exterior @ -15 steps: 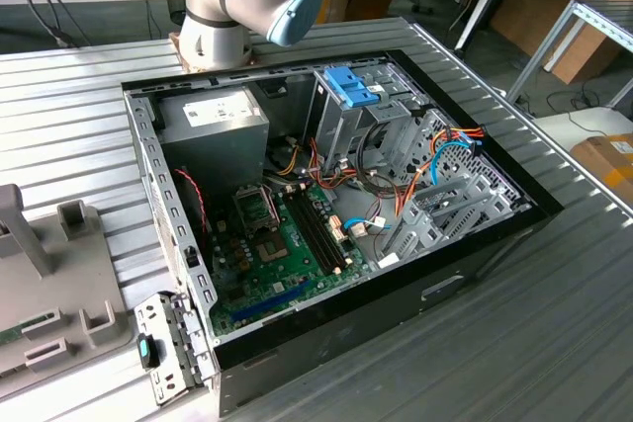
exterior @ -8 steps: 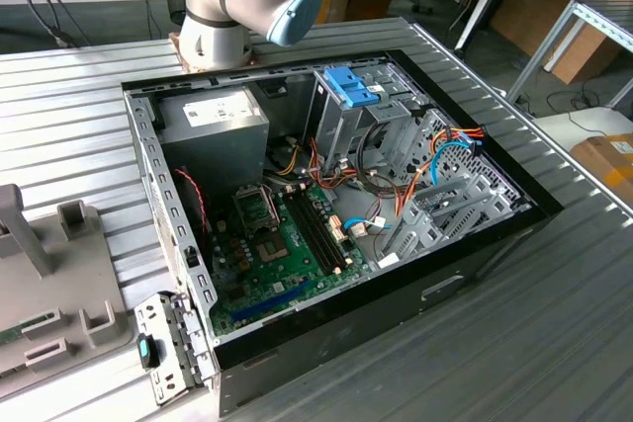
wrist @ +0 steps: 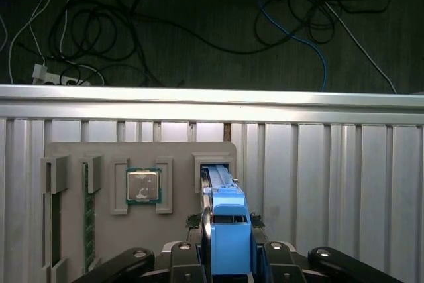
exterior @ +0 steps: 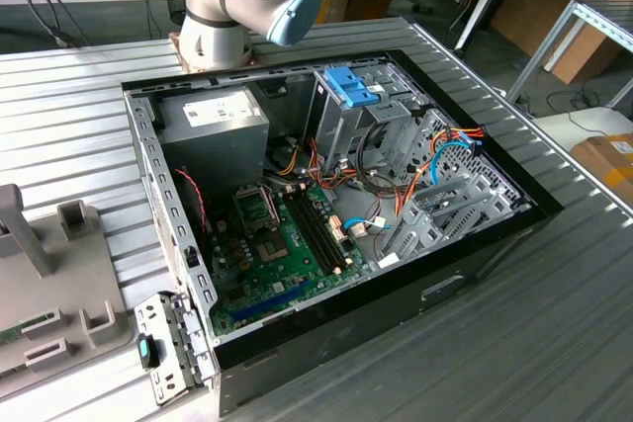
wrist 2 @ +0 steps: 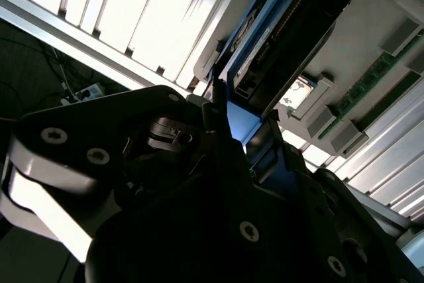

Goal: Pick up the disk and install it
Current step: 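Pick up the disk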

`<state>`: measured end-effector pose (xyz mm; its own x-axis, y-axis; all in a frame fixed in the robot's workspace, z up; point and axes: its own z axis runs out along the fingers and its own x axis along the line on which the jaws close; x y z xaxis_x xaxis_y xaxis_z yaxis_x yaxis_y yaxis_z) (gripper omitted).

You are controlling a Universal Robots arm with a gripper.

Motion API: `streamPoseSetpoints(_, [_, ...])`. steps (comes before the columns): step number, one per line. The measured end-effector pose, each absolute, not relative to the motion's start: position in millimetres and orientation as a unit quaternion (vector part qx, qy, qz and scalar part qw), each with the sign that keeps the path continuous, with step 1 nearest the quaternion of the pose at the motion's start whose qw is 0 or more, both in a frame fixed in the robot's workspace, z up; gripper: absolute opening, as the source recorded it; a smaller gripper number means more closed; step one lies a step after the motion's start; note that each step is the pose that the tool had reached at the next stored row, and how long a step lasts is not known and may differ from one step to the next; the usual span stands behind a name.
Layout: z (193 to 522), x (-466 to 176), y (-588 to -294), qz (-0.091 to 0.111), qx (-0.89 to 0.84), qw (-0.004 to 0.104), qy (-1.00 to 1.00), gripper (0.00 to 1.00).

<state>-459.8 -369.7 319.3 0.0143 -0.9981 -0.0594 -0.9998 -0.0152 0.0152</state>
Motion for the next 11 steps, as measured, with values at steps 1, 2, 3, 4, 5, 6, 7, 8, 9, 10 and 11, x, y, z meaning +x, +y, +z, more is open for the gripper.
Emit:
streamPoseSetpoints(1, [320.1,-459.8,-369.7,0.027,-0.712,0.015,0.702,0.36])
streamPoseSetpoints(2, [320.9,-459.8,-369.7,0.027,-0.712,0.015,0.702,0.36])
streamPoseSetpoints(3, [322.7,-459.8,-369.7,0.027,-0.712,0.015,0.702,0.36])
streamPoseSetpoints(4, [324.4,-459.8,-369.7,0.027,-0.712,0.015,0.702,0.36])
streamPoseSetpoints(5, [326.4,-459.8,-369.7,0.027,-0.712,0.015,0.702,0.36])
streamPoseSetpoints(6, [329.0,-459.8,-369.7,0.026,-0.712,0.015,0.702,0.36])
streamPoseSetpoints(7, [331.4,-459.8,-369.7,0.026,-0.712,0.015,0.702,0.36])
streamPoseSetpoints(8, [334.1,-459.8,-369.7,0.027,-0.712,0.015,0.702,0.36])
streamPoseSetpoints(9, [337.2,-459.8,-369.7,0.027,-0.712,0.015,0.702,0.36])
streamPoseSetpoints(10, [341.9,-459.8,-369.7,0.026,-0.712,0.015,0.702,0.36])
streamPoseSetpoints(11, [345.5,-459.8,-369.7,0.027,-0.712,0.015,0.702,0.36])
